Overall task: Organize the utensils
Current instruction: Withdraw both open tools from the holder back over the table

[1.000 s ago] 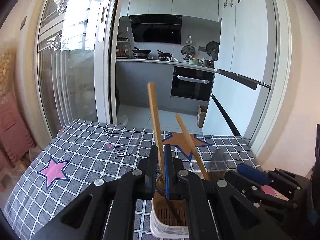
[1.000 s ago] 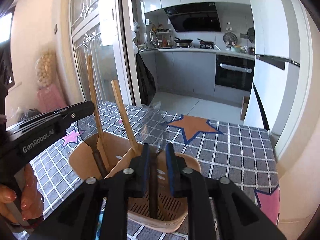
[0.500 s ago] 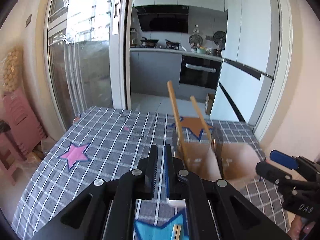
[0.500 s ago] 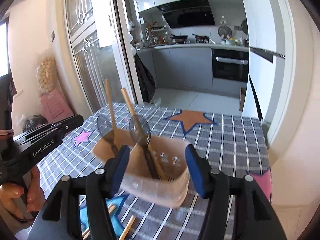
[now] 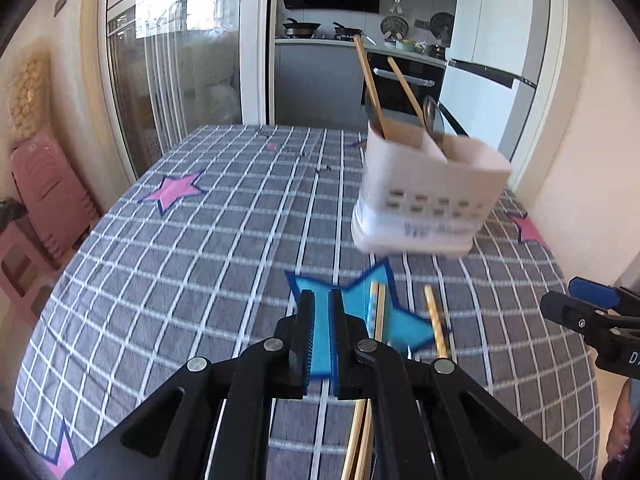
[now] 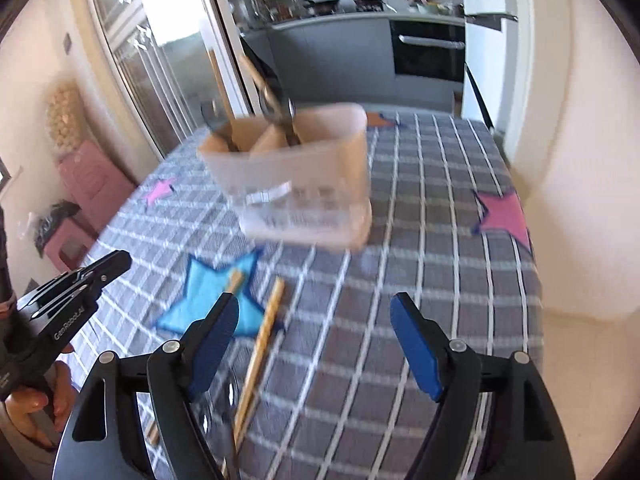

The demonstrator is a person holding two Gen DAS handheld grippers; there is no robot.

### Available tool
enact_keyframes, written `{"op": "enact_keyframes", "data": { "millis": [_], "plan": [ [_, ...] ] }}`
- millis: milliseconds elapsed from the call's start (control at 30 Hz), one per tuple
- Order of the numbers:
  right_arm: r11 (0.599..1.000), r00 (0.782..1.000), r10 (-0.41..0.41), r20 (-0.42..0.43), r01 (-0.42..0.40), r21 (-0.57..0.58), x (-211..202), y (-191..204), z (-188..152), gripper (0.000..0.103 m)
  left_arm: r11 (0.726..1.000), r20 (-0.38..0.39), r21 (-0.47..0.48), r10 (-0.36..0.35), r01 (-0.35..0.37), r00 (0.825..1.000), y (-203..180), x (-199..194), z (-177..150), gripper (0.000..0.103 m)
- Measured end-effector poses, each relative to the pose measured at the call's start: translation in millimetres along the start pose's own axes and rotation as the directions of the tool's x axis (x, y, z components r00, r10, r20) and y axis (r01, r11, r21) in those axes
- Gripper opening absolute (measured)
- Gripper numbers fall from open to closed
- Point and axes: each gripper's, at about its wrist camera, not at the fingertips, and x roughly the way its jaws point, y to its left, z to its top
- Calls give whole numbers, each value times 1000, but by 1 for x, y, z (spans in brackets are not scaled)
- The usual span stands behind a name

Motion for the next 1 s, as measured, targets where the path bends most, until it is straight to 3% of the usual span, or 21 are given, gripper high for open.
{"op": "enact_keyframes", "data": {
  "millis": [400, 1000],
  "plan": [
    [996, 996, -84, -31, 84, -22, -13, 8, -50, 83, 1000, -54, 2, 2, -2, 999, 0, -10, -52, 36],
    [992, 992, -125, -23, 124, -21, -18, 9, -73, 85, 1000, -82, -4, 7, -7, 997, 7, -15, -80, 36]
  ]
}}
